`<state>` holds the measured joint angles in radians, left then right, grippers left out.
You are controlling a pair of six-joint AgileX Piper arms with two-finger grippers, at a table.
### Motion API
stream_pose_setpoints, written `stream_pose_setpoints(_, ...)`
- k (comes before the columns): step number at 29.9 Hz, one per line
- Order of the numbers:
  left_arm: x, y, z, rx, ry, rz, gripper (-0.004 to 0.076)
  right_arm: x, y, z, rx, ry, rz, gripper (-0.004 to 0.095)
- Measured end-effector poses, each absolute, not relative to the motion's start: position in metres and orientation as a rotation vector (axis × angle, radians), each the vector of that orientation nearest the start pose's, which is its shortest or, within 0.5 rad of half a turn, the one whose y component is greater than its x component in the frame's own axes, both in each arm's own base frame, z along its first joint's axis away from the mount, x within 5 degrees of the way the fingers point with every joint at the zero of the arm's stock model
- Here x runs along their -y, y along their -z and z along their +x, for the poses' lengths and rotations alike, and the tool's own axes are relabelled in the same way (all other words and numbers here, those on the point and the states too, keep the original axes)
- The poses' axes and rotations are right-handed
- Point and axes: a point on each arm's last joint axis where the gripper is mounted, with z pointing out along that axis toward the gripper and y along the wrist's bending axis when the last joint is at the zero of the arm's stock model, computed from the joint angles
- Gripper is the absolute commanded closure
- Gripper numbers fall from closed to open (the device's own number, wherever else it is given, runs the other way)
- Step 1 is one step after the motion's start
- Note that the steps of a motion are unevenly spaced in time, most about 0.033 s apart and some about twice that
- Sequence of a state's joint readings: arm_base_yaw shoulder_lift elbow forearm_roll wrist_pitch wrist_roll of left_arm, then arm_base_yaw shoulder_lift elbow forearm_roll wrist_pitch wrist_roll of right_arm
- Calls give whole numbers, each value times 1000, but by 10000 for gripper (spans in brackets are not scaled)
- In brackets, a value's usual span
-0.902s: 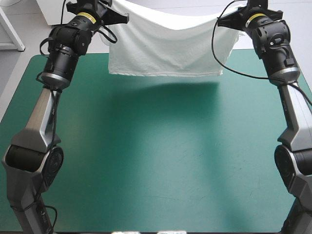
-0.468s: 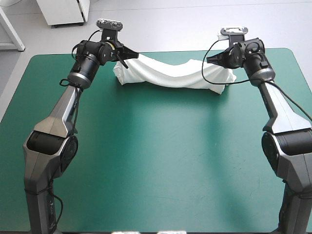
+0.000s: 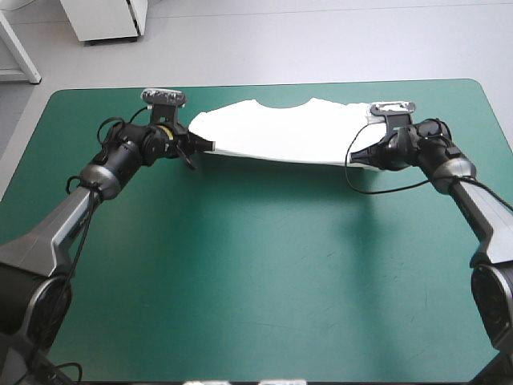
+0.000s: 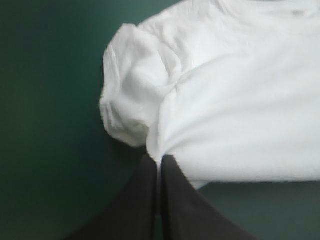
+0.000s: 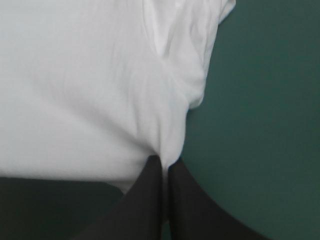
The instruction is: Fold the cloth
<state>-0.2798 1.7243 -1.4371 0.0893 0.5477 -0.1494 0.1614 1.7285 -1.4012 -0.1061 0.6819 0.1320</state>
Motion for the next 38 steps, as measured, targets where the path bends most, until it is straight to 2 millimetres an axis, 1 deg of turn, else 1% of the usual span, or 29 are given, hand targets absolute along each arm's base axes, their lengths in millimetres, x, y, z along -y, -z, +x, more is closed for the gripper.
stream_pose_setpoints(5,104,-284,329,-2388,150,241,734,-51,-266,338,-2569,-33,-93,925)
stream_pose_setpoints(11,103,-262,274,-2476,185,236,734,-45,-253,284,-2631,-84,-52,925)
stream_pose_setpoints(16,102,-255,237,-2505,225,220,734,-40,-246,242,-2650,-108,-35,925)
stream_pose_setpoints(19,101,-250,222,-2524,244,203,734,-38,-244,227,-2649,-111,-33,925)
stream_pose_setpoints(21,100,-246,216,-2561,246,189,729,-37,-243,221,-2664,-113,-30,917)
stream_pose_setpoints(23,99,-242,213,-2605,244,172,691,-38,-241,219,-2682,-125,-18,847)
stream_pose_setpoints(26,99,-237,210,-2657,233,165,536,-40,-239,218,-2703,-157,-18,599)
stream_pose_setpoints(28,99,-234,209,-2691,230,157,387,-41,-238,218,-2719,-177,-15,416)
stream_pose_setpoints(29,99,-233,208,-2708,227,153,319,-41,-237,217,-2730,-184,-11,356)
stream_pose_setpoints(30,99,-234,206,-2734,227,145,266,-42,-237,216,-2742,-192,-6,327)
stream_pose_setpoints(32,98,-238,205,-2776,207,147,220,-43,-241,216,-2756,-200,-3,323)
stream_pose_setpoints(35,98,-254,205,-2785,200,157,228,-43,-254,220,-2740,-208,-8,361)
stream_pose_setpoints(38,96,-281,206,-2711,191,175,230,-44,-279,222,-2689,-218,-19,372)
